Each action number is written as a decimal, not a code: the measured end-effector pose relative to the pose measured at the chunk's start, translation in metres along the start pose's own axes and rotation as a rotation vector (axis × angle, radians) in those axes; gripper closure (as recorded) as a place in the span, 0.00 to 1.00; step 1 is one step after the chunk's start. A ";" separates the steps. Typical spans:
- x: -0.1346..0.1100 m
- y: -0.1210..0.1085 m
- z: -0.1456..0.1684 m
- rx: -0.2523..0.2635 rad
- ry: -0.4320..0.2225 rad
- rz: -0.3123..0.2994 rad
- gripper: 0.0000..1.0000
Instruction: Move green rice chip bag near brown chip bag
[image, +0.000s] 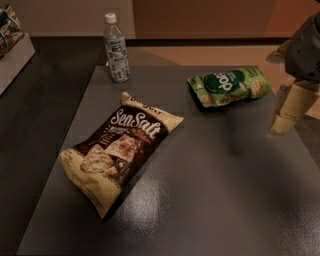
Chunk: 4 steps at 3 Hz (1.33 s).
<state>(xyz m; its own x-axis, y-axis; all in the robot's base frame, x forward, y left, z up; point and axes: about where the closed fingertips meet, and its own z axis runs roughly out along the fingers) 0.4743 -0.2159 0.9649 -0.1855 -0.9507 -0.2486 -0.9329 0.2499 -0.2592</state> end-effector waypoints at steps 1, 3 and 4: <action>-0.002 -0.026 0.015 0.009 -0.026 0.006 0.00; -0.005 -0.086 0.044 0.011 -0.022 0.010 0.00; 0.000 -0.111 0.064 0.000 0.009 -0.001 0.00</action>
Offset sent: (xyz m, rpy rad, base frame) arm 0.1053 -0.0088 -0.0148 0.0511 -0.0263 -0.0152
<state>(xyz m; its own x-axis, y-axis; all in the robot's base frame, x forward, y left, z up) 0.5977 -0.2325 0.9343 -0.1870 -0.9525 -0.2402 -0.9331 0.2487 -0.2599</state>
